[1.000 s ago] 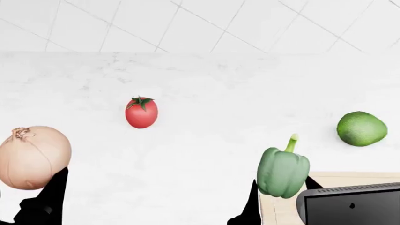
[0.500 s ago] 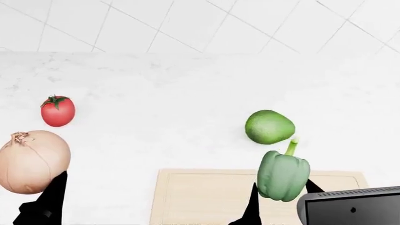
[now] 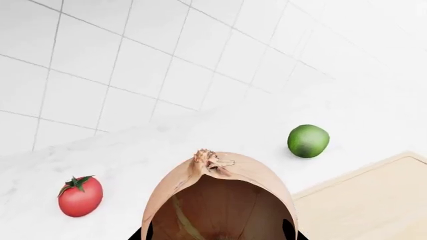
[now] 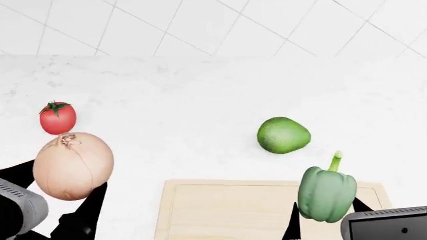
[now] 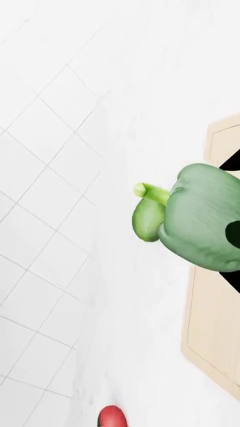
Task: Place the avocado, onion, tomato and bell pepper on the cutting board.
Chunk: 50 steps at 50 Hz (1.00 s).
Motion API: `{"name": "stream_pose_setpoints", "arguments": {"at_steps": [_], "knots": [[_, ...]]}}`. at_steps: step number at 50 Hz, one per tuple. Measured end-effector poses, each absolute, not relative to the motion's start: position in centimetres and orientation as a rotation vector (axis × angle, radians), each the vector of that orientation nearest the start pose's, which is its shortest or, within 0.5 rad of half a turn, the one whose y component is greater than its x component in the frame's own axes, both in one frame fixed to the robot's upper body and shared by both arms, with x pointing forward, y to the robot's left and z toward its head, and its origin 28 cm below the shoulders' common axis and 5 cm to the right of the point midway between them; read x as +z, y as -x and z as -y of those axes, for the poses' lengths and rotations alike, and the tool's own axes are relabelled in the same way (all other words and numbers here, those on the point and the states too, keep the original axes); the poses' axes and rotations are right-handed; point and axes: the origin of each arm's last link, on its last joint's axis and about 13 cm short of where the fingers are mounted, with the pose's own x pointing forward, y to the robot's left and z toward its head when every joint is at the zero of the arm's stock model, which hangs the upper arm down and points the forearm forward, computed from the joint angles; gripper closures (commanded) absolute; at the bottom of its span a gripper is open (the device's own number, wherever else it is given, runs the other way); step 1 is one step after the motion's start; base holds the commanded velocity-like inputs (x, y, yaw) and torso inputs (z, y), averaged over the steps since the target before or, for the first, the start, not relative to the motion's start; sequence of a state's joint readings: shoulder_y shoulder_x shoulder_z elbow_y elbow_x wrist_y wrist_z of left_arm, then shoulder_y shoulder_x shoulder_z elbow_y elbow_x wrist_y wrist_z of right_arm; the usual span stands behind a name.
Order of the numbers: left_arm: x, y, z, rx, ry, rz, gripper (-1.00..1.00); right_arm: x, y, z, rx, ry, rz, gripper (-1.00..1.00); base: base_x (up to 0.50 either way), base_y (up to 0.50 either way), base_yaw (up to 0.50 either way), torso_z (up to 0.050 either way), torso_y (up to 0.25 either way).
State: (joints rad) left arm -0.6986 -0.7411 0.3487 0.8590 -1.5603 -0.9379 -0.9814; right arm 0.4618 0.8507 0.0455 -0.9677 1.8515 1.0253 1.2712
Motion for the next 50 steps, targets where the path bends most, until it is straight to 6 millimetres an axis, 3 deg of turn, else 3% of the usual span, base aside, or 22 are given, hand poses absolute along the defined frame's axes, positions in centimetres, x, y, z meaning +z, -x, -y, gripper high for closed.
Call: {"name": "stream_pose_setpoints", "arguments": {"at_steps": [17, 50], "knots": [[21.9, -17.5, -20.0, -0.396, -0.151, -0.096, 1.0, 22.1, -11.0, 15.2, -0.09, 0.163, -0.234, 1.0, 0.0, 0.0, 0.0, 0.0, 0.0], [21.8, -16.3, -20.0, -0.399, -0.138, -0.114, 1.0, 19.0, -13.0, 15.4, -0.098, 0.156, -0.352, 1.0, 0.0, 0.0, 0.0, 0.0, 0.0]]}}
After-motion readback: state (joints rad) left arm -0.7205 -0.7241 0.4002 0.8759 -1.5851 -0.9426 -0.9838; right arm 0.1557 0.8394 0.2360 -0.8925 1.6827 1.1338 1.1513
